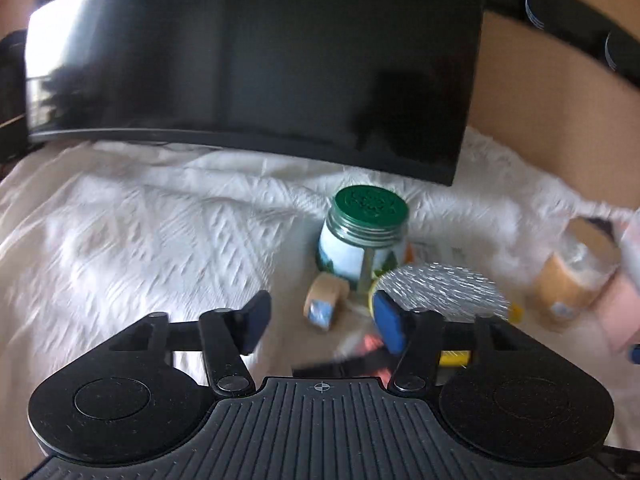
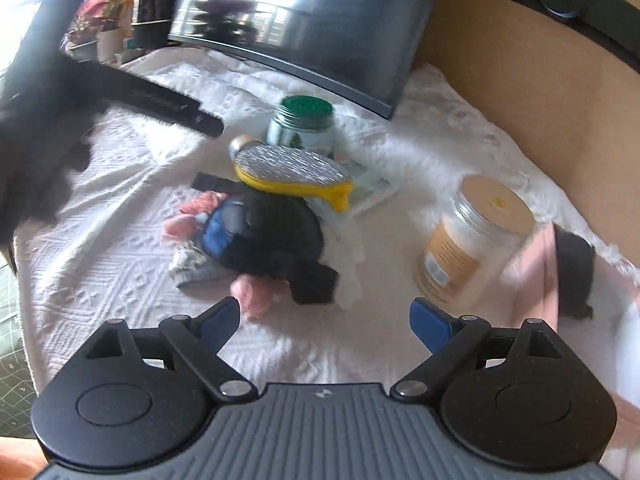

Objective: Organize soft objects
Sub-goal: 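Grasp the small tan tape roll with the left tool, then grasp the yellow-rimmed glitter pad with the right tool while the left holds the roll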

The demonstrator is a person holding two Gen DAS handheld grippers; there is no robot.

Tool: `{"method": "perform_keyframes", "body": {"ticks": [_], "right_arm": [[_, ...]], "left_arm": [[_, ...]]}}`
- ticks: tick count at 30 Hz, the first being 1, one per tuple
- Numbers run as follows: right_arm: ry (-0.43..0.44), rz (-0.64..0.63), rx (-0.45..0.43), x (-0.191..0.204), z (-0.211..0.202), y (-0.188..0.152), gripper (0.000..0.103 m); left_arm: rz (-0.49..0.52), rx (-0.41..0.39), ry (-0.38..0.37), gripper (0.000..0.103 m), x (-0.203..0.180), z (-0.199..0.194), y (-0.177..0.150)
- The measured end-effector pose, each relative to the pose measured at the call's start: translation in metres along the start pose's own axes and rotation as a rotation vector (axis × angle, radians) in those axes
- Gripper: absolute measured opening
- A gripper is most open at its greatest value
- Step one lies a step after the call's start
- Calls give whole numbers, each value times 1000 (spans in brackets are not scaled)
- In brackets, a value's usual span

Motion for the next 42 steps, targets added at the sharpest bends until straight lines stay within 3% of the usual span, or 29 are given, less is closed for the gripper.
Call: {"method": "perform_keyframes", "body": {"ticks": [5,7,13,18,21,27,31,38,42], "right_arm": [[-47,31,27,-18,-3,-12,92],[-65,45,35,-24,-4,-16,92],[-91,71,71,-29,1,-21,92],[-116,85,78,-28,1,-15,92],[-142,100,75,-28,1,-8,92],[-142,142,83,-25,1,8,92],[-134,132,64,-27,-1,27,92],[-92,80,-51,-33,3,69,92],[-17,69,-107,-27,18,93,96]], "left_arm": [[0,115,-28,59,7,52,-6],[6,91,-45,57,7,60,-8],[-13,136,-93,32,2,80,-15],[-41,145,-122,25,4,82,-17],[-98,149,-132,25,8,80,-18],[-90,143,-127,25,6,74,-21],[-171,120,-171,24,8,63,-28],[-281,50,-131,24,11,12,-33],[-282,15,-75,24,16,-15,-21]]}}
Point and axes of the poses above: each gripper's, at about its wrist camera, not at the fingertips, and z roughly the way its jaws point, x to its left, y to its top, the point moved 8 cm from there along z, roughly the way its jaws point, and after that the axes turned 5 degrees about -y, right-handed, at the moved point
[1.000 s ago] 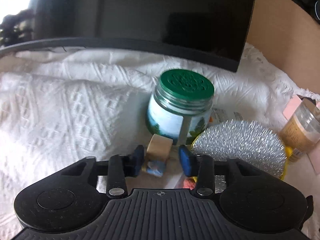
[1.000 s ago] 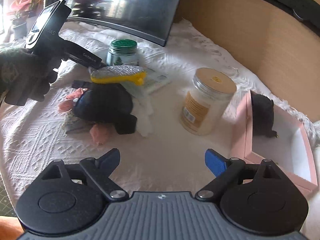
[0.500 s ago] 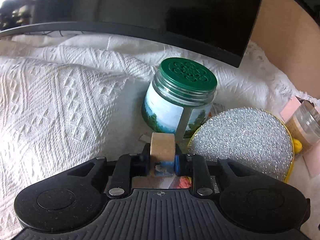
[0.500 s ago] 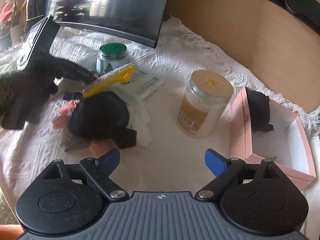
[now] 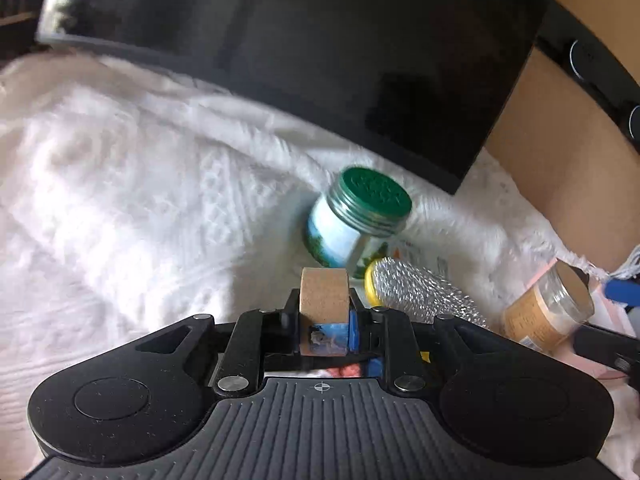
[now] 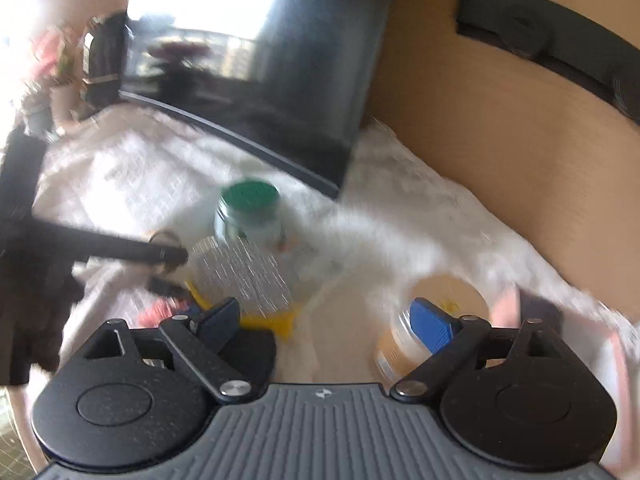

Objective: Organize soft objects
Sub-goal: 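Grasp the yellow-rimmed glitter pad with the right tool while the left holds the roll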

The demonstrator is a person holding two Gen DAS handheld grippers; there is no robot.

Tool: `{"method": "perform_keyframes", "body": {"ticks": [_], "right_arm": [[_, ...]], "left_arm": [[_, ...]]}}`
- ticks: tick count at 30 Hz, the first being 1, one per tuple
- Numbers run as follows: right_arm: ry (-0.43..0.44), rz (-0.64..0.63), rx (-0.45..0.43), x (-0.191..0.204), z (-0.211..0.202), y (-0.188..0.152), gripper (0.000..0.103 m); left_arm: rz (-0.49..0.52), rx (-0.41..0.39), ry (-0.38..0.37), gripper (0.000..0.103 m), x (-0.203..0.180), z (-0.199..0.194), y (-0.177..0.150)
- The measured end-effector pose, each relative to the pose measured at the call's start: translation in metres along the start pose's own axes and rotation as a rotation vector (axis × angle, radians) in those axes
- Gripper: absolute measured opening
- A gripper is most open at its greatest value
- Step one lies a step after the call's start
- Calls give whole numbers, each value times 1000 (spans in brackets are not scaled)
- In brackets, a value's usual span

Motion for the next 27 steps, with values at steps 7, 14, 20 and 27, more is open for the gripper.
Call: {"method": "perform_keyframes", "body": {"ticks": [7,14,20,27], "right_arm": [[128,-34,18,36,61,26,98],[143,9,126,39,120,23,98],[257,96,236,45,119,-11,75],[302,26,192,60,69,-24,37]], "left_arm": [[-16,-33,103,24,20,-40,10],[-48,-56,134,24,33,-62,5],[-75,-44,114,24,35,-50,0],[-74,-2,52,24,26,-28,-7]]}}
Point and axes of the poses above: each gripper's, at about its wrist camera, not at the fingertips, and z roughly the way its jaws point, x to its left, y to its top, the point moved 8 cm from there along z, roughly the way its jaws point, and after that the axes turned 5 degrees about -y, right-handed, at the moved point
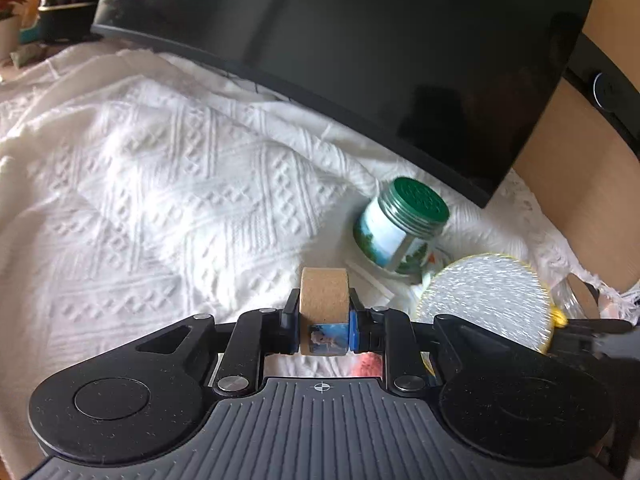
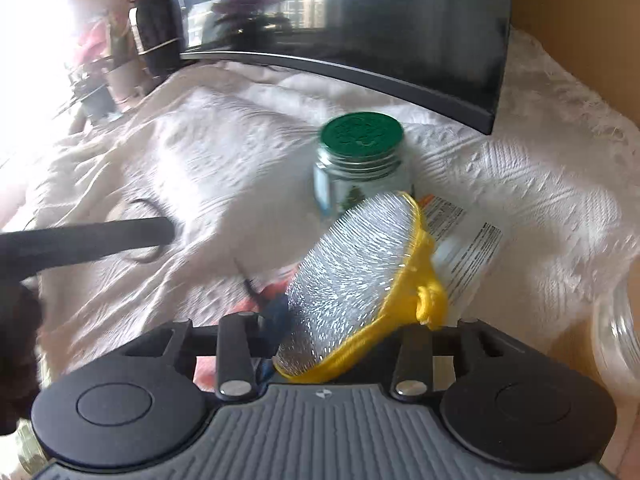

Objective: Organize soft objects
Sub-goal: 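Grasp the yellow-rimmed glitter pad with the right tool while the left holds the roll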

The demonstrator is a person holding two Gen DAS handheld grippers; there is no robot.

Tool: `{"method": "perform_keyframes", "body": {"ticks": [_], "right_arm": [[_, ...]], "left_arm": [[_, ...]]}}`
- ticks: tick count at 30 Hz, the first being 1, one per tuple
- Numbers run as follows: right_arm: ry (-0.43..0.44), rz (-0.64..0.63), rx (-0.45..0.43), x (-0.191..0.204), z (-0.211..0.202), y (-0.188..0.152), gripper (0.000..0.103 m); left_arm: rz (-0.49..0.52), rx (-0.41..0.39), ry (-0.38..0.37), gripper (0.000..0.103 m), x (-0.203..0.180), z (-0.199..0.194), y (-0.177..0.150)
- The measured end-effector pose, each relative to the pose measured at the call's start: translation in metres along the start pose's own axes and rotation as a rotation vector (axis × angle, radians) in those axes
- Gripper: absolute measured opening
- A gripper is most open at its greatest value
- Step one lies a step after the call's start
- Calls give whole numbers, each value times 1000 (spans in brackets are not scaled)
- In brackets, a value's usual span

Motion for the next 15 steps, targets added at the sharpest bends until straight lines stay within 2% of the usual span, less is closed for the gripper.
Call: {"method": "perform_keyframes", "body": {"ticks": [5,8,14,15], "right_arm": [[-11,-35,-13,5,-18,-6,34],[-15,-25,-12,2,-22,-5,29],[-36,3,-69,-3,-37,15,27],[-42,2,-78,-4,-40,19,23]], "left_arm": [[16,15,-27,24,-4,4,-4],[18,16,-31,24,-3,4,-6],[21,-1,-30,24,-2,-2,-3],[26,-6,-31,24,-4,-3,-1]]}}
Point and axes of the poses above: each gripper's, at about its wrist camera, not at the fingertips, and z roughly the way its jaws point, x to its left, y to its top, the point moved 8 cm from there along z, roughly the way its jaws point, and after that the axes turned 5 degrees about -y, right-handed, at the moved point
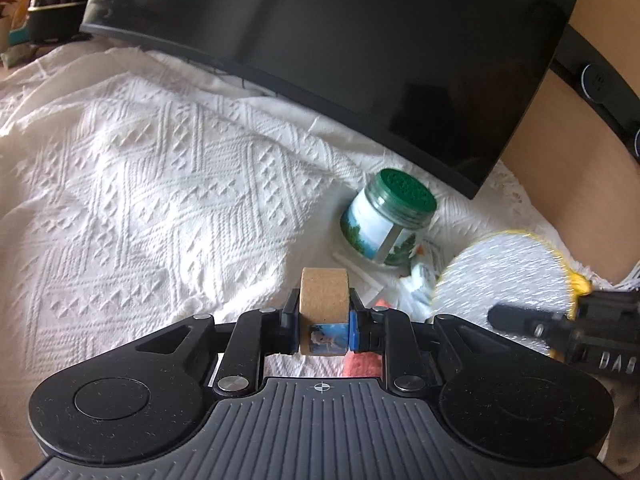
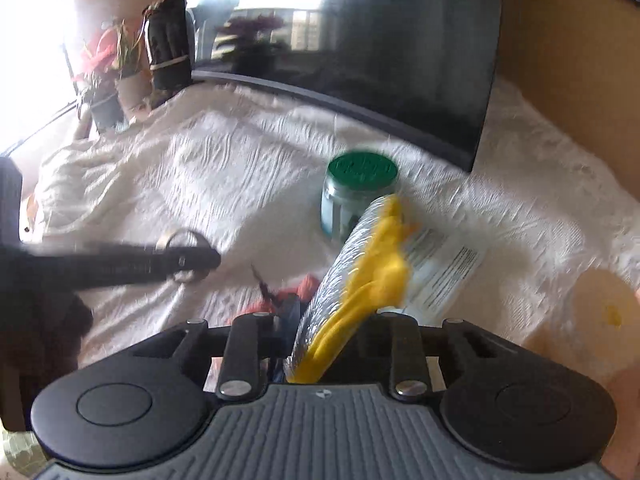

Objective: Organize soft objects
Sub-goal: 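Grasp the yellow-rimmed glitter pad with the right tool while the left holds the roll, then carry roll and glitter pad over the pink box and open both tools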

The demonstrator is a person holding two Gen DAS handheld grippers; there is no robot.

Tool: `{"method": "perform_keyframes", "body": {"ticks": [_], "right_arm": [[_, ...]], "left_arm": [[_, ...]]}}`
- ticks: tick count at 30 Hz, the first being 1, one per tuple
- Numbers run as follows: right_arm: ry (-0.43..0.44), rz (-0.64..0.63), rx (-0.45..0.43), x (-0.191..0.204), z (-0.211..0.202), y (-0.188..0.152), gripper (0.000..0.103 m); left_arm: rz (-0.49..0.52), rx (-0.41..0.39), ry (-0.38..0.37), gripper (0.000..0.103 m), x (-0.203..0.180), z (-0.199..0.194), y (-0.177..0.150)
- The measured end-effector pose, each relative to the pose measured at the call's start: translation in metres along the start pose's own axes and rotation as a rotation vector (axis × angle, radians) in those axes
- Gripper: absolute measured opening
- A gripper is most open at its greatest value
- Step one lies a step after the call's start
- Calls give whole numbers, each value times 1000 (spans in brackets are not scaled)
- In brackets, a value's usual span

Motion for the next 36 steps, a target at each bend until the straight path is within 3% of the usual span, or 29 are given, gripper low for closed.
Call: {"method": "perform_keyframes", "body": {"ticks": [4,11,17,22,28,33,36], "right_arm": [[-43,-3,-32,-9,-12,17,14],[-111,-4,-117,-35,-52,48,14],[-228,-4,-210,-79,-105,59,14],[-363,49,-253,-137,-152,44,14],[-556,158,-252,-220,-198,5,14],[-620,273,-218,-273,-213,-24,14],[-633,315,-188,-293,-208,-39,14]], "left_arm": [[52,-27,-8,24,-19,-2,15],[158,-54,-52,24,-76,-2,38],[249,-62,-121,24,-140,4,43],[316,-44,-201,24,-201,16,34],[383,40,-377,24,-288,40,5],[464,126,-490,25,-356,68,-30],[458,198,-541,25,-384,96,-49]]}}
Point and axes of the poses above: each gripper's, at about its wrist camera, not at the fingertips, and z roughly the way its jaws point, x to its left, y to its top, the point moved 8 cm from there along z, roughly the way its jaws point, and after that the axes turned 5 degrees about -y, right-handed, at the moved point
